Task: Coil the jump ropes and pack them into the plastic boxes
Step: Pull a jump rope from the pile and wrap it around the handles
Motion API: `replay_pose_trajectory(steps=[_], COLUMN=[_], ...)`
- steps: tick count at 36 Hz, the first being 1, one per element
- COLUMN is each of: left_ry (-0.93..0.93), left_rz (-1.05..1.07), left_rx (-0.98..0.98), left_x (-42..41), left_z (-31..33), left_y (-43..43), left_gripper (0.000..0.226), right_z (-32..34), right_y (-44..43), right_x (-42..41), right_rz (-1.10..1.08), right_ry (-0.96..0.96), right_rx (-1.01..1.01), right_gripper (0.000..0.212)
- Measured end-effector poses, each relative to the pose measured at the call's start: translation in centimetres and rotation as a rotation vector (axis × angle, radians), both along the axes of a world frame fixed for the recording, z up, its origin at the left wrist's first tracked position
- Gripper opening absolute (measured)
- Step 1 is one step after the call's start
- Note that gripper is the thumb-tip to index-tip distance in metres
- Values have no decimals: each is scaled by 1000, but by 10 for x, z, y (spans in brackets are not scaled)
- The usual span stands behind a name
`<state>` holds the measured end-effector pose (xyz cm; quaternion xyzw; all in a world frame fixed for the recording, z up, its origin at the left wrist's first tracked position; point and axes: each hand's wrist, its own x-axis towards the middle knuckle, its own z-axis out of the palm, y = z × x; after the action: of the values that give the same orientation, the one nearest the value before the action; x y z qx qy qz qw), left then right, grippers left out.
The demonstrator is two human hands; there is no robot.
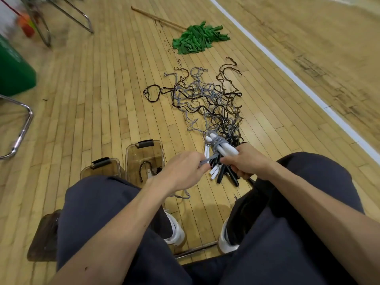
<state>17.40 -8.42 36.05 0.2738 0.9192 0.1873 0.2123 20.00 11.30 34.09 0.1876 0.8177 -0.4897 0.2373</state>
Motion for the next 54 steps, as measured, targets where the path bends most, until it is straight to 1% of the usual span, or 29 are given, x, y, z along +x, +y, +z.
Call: replay_pose_trajectory(steps=[3,6,9,17,20,22,24,34,38,41,43,45,46,48,50,52,53,54], left_ry=[78,115,120,-51,-85,-141,-217,-489,-611,-673,-701,-753,-785,-885,-971,-971,-962,-960], left_rz=[-52,-82,-107,-162,-137,-93,-54,55,121,160,168,178,199,292,356,372,371,378], left_rx=[-42,-14,16,120,174,234,292,510,563,588,609,662,701,809,915,917,901,886], left_x=[-2,-3,-5,-6,-10,-15,-18,-16,-16,-18,-19,-19,-20,-21,-24,-26,-26,-25], left_z=[5,8,10,9,6,3,2,7,4,3,4,3,2,1,-3,-7,-10,-12], left_y=[-7,-12,-16,-12,-13,-14,-14,-7,-3,-1,0,2,2,4,6,9,9,9], left_gripper=[33,27,23,13,7,3,4,20,26,17,6,8,8,12,20,24,24,22], right_z=[2,4,6,8,9,10,12,26,30,33,34,35,36,37,39,39,40,40], right_y=[-3,-6,-9,-12,-13,-11,-9,-5,-5,-4,-3,-3,-2,-2,-1,0,0,0], right_x=[4,6,5,8,11,13,14,25,26,27,28,27,27,26,25,24,23,22], right_rz=[81,156,242,453,529,553,579,697,688,656,637,621,614,605,591,568,554,533], right_ry=[-101,-215,-283,-395,-412,-411,-401,-348,-324,-285,-244,-212,-196,-163,-130,-104,-89,-74], right_rx=[-6,-5,2,58,40,7,-36,-243,-315,-362,-383,-393,-402,-448,-538,-611,-625,-632], right_gripper=[27,23,19,24,24,24,23,26,26,27,37,45,45,37,32,35,33,27])
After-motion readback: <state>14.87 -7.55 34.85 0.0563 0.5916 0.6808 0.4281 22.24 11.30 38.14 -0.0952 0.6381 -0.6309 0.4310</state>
